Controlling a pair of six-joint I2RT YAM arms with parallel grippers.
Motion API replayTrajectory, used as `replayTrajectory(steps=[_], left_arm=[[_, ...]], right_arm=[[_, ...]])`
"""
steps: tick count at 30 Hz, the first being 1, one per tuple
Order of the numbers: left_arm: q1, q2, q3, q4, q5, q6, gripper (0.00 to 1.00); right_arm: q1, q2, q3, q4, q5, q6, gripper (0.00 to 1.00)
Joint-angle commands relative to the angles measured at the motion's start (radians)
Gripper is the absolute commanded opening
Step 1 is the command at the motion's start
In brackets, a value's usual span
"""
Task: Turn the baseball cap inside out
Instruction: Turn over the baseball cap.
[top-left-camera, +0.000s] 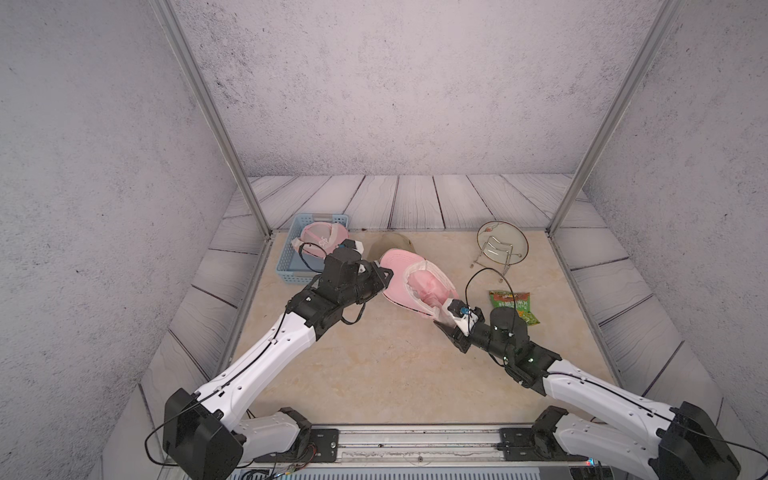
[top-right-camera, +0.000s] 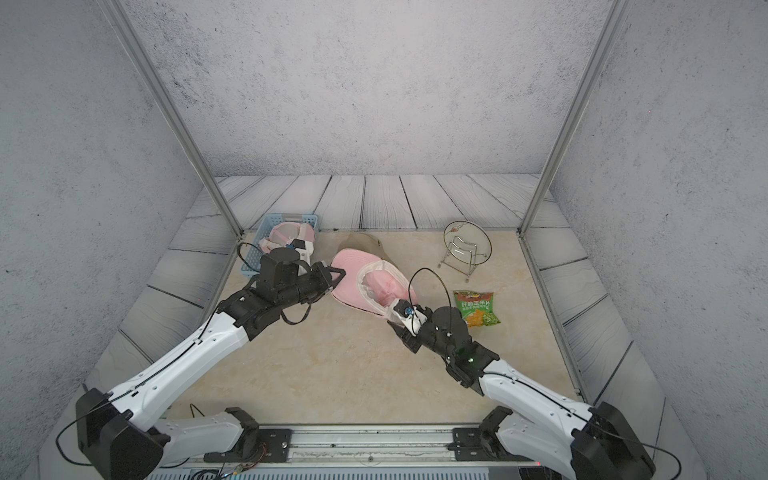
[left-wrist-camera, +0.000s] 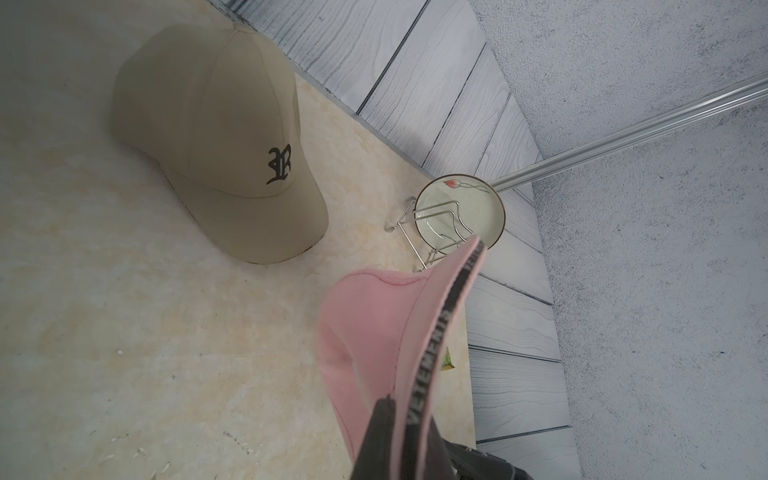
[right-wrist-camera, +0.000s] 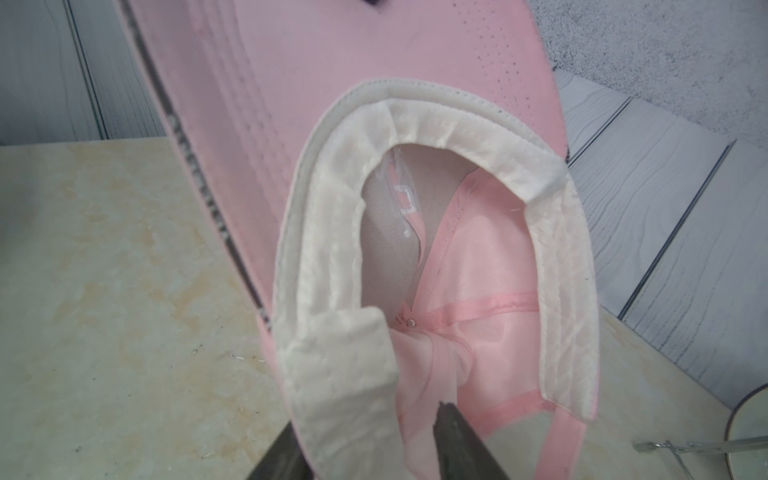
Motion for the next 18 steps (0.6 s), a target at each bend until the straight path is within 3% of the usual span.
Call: replayTrajectory(steps=[1,5,10,15,18], left_arm=[[-0.004,0.008,0.059,0.004,0.015,0.087,0.00],[-0.003,0.020,0.091,0.017,0.024,0.278,0.00],[-0.001,0.052,0.189,-0.027,0.142,0.667,0.00],[-0.001,0.100,0.320,-0.183,0.192,0.979,0.00],[-0.002,0.099,0.352,-0.233,0.149,1.107,0.00]], right_arm=[[0.007,0.023,0.031,-0.017,-0.019,-0.032,0.30],[0.008,0.028,0.053,-0.119,-0.136,-0.043,0.16],[0.008,0.058,0.120,-0.323,-0.288,-0.013,0.05],[0.008,0.121,0.173,-0.456,-0.295,0.005,0.00],[0.008,0.167,0.208,-0.517,-0.287,0.022,0.00]])
